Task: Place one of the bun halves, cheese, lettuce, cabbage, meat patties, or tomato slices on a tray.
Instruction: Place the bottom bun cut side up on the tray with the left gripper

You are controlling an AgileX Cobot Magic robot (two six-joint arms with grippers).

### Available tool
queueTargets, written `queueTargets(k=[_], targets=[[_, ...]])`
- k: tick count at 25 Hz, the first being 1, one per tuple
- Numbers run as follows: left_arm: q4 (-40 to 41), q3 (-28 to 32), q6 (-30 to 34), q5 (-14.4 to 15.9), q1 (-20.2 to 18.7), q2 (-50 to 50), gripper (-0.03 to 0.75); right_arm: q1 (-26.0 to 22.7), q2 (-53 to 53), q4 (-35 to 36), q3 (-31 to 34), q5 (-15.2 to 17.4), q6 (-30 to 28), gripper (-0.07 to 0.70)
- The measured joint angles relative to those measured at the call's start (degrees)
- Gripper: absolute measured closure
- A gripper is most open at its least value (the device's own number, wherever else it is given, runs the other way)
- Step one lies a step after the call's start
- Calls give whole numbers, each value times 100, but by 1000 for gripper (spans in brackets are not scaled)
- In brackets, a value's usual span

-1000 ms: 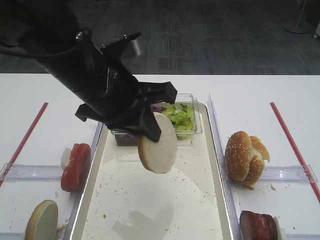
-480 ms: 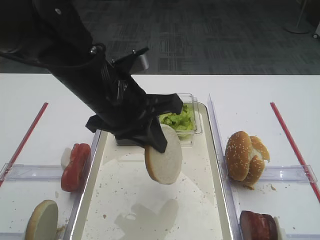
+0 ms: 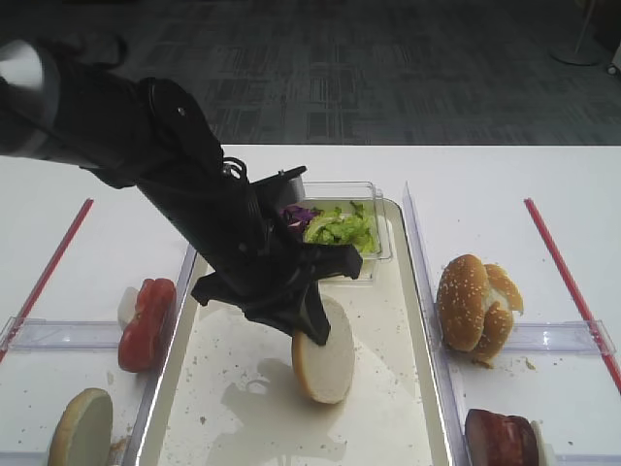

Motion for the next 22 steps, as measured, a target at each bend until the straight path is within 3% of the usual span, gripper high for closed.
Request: queueTargets(k=[3,6,12,15,22], targets=[[-78,-5,77,-9,10,198,673,0,0,0,0,0,0,79],[-91,-18,87,-22,26,278,619,0,0,0,0,0,0,79],[216,-18,-142,44,205,293,292,0,0,0,0,0,0,79],[511,-26,-323,98,245,293,172,0,0,0,0,0,0,79],[639,-26,-383,134,247,293,129,0,0,0,0,0,0,79]])
